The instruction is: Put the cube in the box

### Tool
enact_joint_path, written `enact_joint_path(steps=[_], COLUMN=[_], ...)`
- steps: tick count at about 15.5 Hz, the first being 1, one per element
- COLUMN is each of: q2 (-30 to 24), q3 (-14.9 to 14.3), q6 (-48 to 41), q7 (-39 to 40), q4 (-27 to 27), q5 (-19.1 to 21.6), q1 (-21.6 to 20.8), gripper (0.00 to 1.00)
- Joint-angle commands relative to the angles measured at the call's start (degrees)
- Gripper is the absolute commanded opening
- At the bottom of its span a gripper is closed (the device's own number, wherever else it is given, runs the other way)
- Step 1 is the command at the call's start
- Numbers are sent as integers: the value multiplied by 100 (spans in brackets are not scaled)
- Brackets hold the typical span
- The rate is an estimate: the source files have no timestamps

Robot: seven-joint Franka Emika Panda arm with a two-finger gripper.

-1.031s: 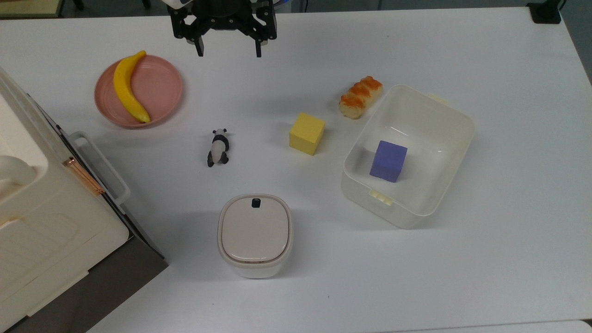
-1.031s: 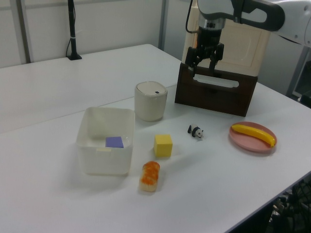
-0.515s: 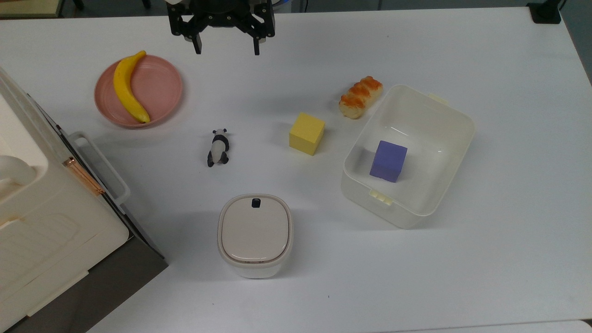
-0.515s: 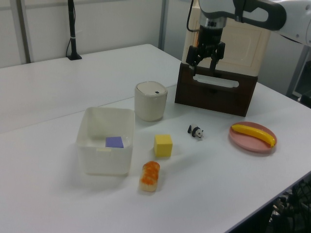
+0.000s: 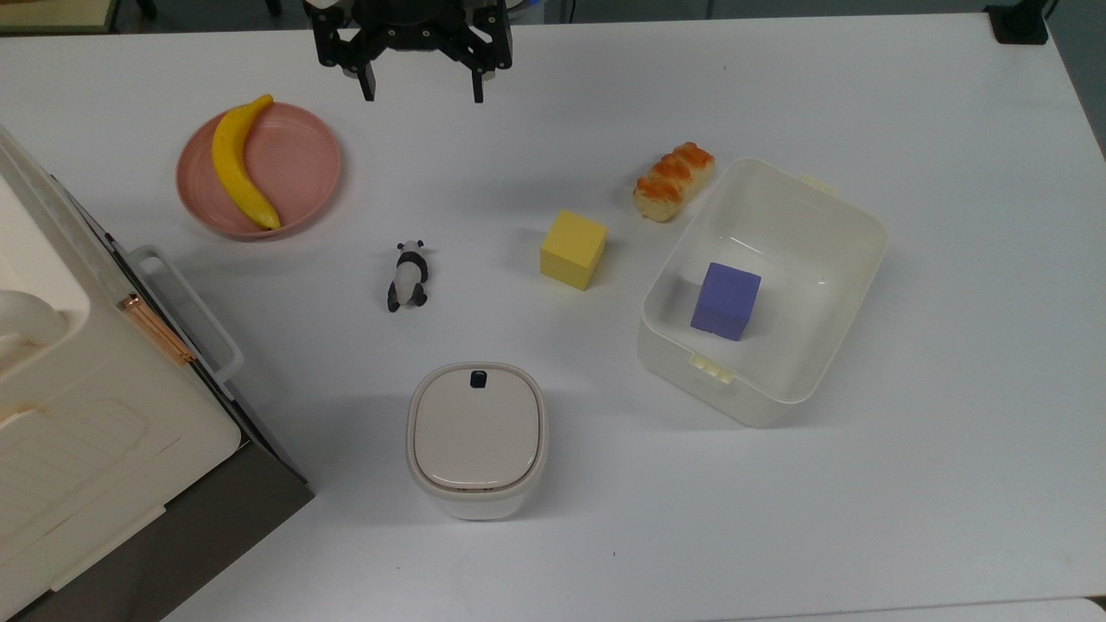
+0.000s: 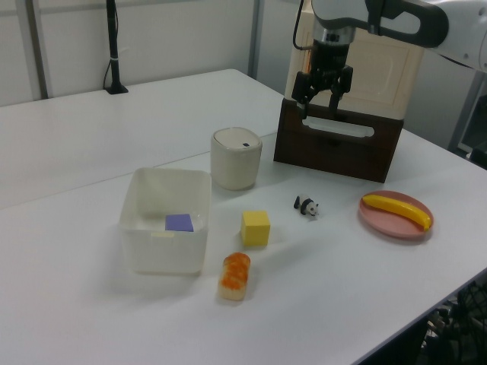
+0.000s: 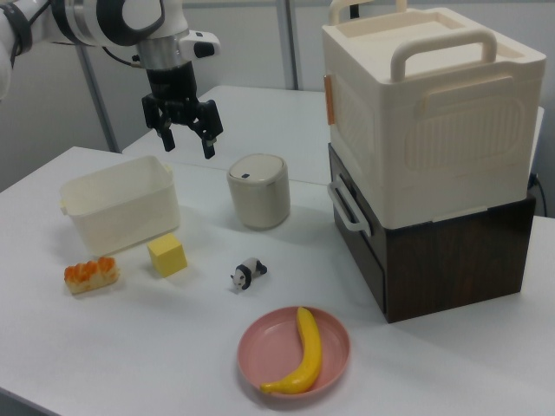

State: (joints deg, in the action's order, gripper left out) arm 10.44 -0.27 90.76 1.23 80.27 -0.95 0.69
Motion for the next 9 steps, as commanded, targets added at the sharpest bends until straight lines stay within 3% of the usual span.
enact_joint_path(steps=[1, 9], q2=[-139, -78], q3=[-35, -26], q6=[-85, -103], q7=[44, -79], q4=[103, 103], q5=[-1, -10], q1=[-7, -16], gripper=[100, 100])
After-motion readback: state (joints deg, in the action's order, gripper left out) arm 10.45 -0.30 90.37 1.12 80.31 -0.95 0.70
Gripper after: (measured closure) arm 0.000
